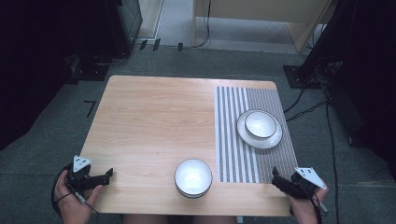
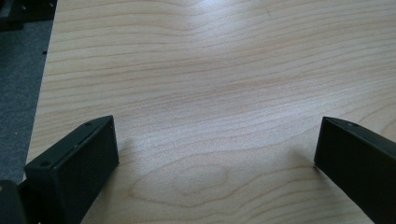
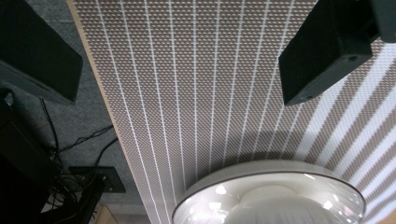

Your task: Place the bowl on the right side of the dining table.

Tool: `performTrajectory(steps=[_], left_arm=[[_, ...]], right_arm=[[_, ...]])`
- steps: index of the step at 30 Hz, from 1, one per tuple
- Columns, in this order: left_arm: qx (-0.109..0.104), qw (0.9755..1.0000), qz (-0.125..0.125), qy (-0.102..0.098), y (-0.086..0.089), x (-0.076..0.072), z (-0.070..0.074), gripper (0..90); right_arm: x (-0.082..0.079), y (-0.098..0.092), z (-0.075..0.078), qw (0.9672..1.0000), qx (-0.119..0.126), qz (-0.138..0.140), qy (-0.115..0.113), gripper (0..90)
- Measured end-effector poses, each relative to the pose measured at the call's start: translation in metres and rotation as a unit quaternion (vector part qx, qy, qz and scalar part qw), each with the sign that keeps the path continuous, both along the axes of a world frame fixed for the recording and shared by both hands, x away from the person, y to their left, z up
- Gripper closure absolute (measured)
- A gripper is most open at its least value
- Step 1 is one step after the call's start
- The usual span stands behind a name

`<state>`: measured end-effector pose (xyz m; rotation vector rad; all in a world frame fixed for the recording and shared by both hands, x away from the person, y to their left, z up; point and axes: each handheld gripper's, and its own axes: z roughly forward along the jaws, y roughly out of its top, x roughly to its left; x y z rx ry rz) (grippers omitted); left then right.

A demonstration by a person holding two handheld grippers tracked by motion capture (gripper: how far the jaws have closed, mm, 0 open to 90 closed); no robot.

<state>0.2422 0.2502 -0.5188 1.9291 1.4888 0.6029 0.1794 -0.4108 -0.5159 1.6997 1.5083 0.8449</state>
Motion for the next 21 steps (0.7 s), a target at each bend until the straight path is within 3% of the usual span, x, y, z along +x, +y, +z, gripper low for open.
performTrajectory(steps=[7, 21], left_arm=[[0.000, 1.0000, 0.000, 0.000, 0.0000, 0.0000, 0.0000, 0.0], [0.000, 1.0000, 0.000, 0.000, 0.0000, 0.0000, 0.0000, 0.0]], right_arm=[[0.0004, -0.0037, -0.0046, 0.9998, -0.010, -0.003, 0.014, 0.0], [0.0012, -0.0090, -0.0058, 0.9992, -0.001, -0.011, 0.039, 0.0]])
